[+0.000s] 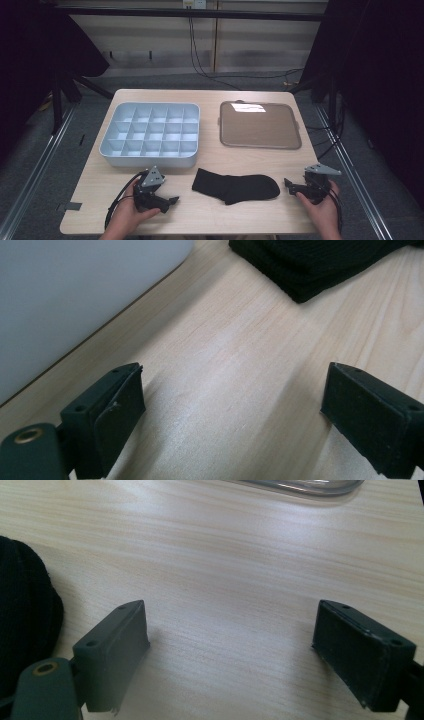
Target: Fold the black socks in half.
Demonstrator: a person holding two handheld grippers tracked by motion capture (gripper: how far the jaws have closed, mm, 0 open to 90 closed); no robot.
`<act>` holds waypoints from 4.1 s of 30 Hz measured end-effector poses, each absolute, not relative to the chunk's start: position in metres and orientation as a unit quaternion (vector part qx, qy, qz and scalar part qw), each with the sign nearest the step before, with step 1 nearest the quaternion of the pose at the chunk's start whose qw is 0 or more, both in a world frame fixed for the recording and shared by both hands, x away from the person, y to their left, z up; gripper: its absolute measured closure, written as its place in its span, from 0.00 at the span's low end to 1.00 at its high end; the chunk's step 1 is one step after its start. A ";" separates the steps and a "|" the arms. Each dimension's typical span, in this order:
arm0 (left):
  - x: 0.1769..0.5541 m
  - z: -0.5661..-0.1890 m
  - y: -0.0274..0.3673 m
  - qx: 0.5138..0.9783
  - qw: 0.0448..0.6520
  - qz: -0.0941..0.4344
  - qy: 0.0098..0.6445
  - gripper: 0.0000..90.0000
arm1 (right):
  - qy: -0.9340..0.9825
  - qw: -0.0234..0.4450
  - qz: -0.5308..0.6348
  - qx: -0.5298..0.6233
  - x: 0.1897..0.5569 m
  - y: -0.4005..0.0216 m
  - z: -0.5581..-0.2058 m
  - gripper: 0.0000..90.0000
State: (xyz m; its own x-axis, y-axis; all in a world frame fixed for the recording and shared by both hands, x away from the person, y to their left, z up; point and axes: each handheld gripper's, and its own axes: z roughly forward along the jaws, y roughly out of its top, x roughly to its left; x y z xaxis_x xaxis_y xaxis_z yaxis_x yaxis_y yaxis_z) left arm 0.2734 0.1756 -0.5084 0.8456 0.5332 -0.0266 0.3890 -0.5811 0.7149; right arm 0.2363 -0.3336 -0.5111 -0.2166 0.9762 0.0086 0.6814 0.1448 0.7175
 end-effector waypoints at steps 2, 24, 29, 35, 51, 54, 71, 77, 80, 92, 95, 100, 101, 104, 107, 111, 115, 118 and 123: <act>0.273 -0.508 0.175 0.884 0.377 0.096 0.261 0.10 | 0.718 0.241 0.306 0.577 0.236 -0.334 -0.511 0.15; 0.272 -0.509 0.174 0.880 0.379 0.100 0.270 0.11 | 0.722 0.240 0.307 0.572 0.236 -0.333 -0.511 0.16; 0.272 -0.508 0.174 0.881 0.374 0.104 0.270 0.11 | 0.722 0.239 0.307 0.572 0.236 -0.333 -0.511 0.16; 0.272 -0.504 0.172 0.883 0.363 0.102 0.278 0.17 | 0.721 0.239 0.307 0.574 0.236 -0.332 -0.511 0.16; 0.271 -0.491 0.156 0.891 0.357 0.087 0.267 0.24 | 0.721 0.242 0.310 0.571 0.235 -0.331 -0.511 0.19; 0.271 -0.490 0.154 0.893 0.354 0.082 0.266 0.24 | 0.721 0.240 0.312 0.571 0.235 -0.331 -0.511 0.21; 0.272 -0.477 0.150 0.903 0.332 0.068 0.264 0.27 | 0.725 0.204 0.330 0.570 0.231 -0.324 -0.490 0.29; 0.273 -0.475 0.146 0.907 0.323 0.064 0.263 0.28 | 0.734 0.183 0.335 0.562 0.231 -0.319 -0.482 0.31; 0.273 -0.473 0.144 0.908 0.321 0.061 0.263 0.29 | 0.743 0.170 0.333 0.555 0.231 -0.317 -0.479 0.31; 0.277 -0.465 0.144 0.904 0.320 0.057 0.276 0.35 | 0.760 0.157 0.335 0.535 0.232 -0.305 -0.469 0.36; 0.278 -0.465 0.142 0.905 0.320 0.059 0.273 0.36 | 0.761 0.151 0.336 0.534 0.232 -0.302 -0.468 0.36; 0.279 -0.465 0.135 0.911 0.309 0.054 0.268 0.38 | 0.767 0.143 0.339 0.526 0.231 -0.300 -0.468 0.40; 0.279 -0.465 0.133 0.912 0.306 0.050 0.269 0.40 | 0.766 0.134 0.337 0.531 0.231 -0.299 -0.468 0.41; 0.279 -0.462 0.128 0.914 0.301 0.052 0.268 0.44 | 0.768 0.128 0.336 0.531 0.231 -0.298 -0.469 0.42; 0.280 -0.459 0.126 0.919 0.292 0.054 0.259 0.52 | 0.768 0.125 0.335 0.532 0.231 -0.297 -0.470 0.42; 0.282 -0.456 0.120 0.918 0.293 0.059 0.259 0.65 | 0.771 0.123 0.334 0.529 0.232 -0.294 -0.469 0.45; 0.285 -0.456 0.113 0.921 0.287 0.054 0.259 0.70 | 0.774 0.119 0.331 0.526 0.234 -0.290 -0.471 0.46; 0.288 -0.454 0.106 0.924 0.283 0.046 0.253 0.77 | 0.776 0.116 0.323 0.529 0.235 -0.287 -0.474 0.45; 0.291 -0.450 0.097 0.924 0.287 0.048 0.248 0.83 | 0.776 0.114 0.318 0.533 0.237 -0.288 -0.476 0.46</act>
State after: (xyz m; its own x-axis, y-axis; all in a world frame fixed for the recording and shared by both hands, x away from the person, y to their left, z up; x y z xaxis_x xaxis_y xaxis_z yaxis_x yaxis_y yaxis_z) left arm 0.2909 0.0968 -0.4501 0.8726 0.4854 -0.0540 0.4304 -0.7120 0.5548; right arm 0.2367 -0.2882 -0.4765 -0.4065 0.8994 0.1608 0.7541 0.2310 0.6148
